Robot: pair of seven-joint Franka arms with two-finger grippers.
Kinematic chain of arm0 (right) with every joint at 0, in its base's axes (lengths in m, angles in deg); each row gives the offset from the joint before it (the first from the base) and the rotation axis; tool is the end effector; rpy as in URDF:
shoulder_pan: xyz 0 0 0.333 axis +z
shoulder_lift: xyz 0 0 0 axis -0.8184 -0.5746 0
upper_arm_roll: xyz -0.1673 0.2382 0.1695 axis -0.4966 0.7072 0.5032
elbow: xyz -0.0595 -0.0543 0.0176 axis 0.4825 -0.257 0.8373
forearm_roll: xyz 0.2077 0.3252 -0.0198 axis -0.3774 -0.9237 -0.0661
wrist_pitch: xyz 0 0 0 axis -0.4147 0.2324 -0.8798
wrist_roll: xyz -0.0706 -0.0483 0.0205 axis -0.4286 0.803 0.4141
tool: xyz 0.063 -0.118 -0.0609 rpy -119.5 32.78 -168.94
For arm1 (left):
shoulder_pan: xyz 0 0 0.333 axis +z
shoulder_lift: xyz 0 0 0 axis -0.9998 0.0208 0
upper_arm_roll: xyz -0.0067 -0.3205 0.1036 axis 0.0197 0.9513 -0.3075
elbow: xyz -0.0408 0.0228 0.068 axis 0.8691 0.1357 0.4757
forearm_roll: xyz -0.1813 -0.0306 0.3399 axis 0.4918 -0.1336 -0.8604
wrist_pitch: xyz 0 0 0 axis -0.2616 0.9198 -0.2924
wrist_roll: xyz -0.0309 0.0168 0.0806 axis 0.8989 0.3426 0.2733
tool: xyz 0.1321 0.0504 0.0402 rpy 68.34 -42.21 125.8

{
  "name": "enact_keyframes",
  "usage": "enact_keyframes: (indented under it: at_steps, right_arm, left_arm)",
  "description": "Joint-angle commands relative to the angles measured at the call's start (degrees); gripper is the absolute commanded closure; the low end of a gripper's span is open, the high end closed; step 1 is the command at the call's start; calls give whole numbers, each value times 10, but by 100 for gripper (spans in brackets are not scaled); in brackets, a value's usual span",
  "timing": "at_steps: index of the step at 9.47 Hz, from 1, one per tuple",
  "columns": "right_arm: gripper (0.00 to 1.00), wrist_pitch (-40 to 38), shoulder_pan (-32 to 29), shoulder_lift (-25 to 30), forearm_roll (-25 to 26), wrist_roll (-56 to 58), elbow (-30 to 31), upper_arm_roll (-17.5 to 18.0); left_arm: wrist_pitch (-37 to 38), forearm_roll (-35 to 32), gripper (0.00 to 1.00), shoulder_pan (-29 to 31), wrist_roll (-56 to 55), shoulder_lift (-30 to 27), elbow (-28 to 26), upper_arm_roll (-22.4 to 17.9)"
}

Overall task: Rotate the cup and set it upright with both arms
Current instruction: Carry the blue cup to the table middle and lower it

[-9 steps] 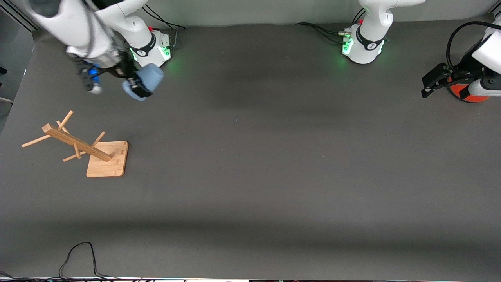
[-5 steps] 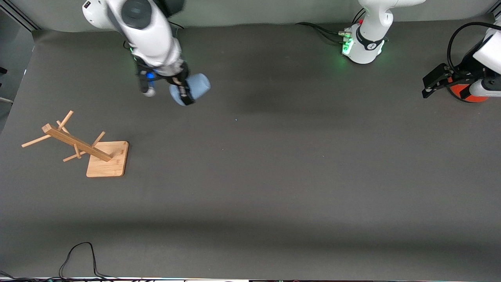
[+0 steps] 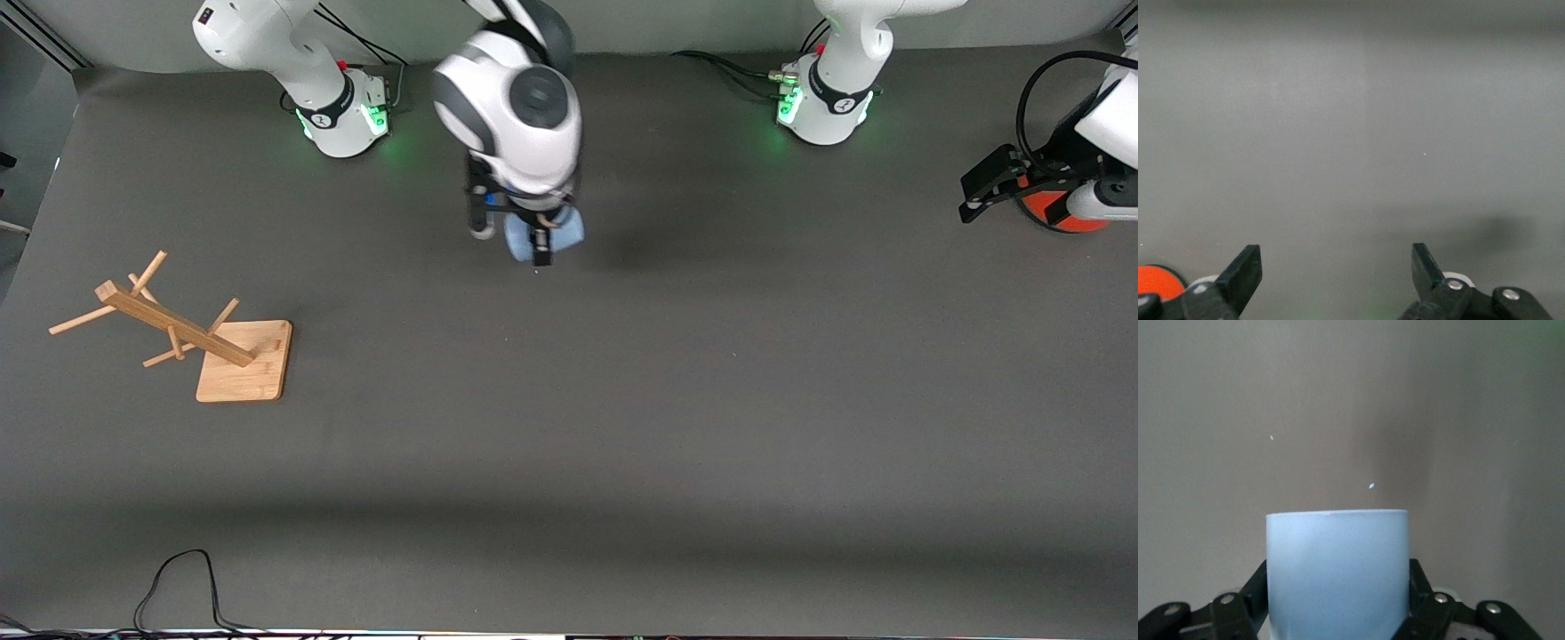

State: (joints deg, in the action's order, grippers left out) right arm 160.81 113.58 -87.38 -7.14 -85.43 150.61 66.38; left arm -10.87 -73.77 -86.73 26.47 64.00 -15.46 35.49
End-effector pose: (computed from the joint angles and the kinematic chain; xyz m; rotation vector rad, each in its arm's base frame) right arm 0.4187 0.5130 0.3314 2.1468 -2.0614 0.0708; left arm 0.5037 -0.0391 0.6249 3.1127 -0.0499 0.0704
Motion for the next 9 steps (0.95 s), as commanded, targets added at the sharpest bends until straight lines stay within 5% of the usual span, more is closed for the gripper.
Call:
enact_keyframes:
  at_steps: [1,9]
  right_arm:
    - [46,-4,24,-104,-4,-68,-103,-9]
    - [46,47,55,-248,2,-155,-166,-9]
  left_arm:
    - [10,4,0,3,0,2,6,-1]
    - [25,3,0,2,-1,2,7,-2]
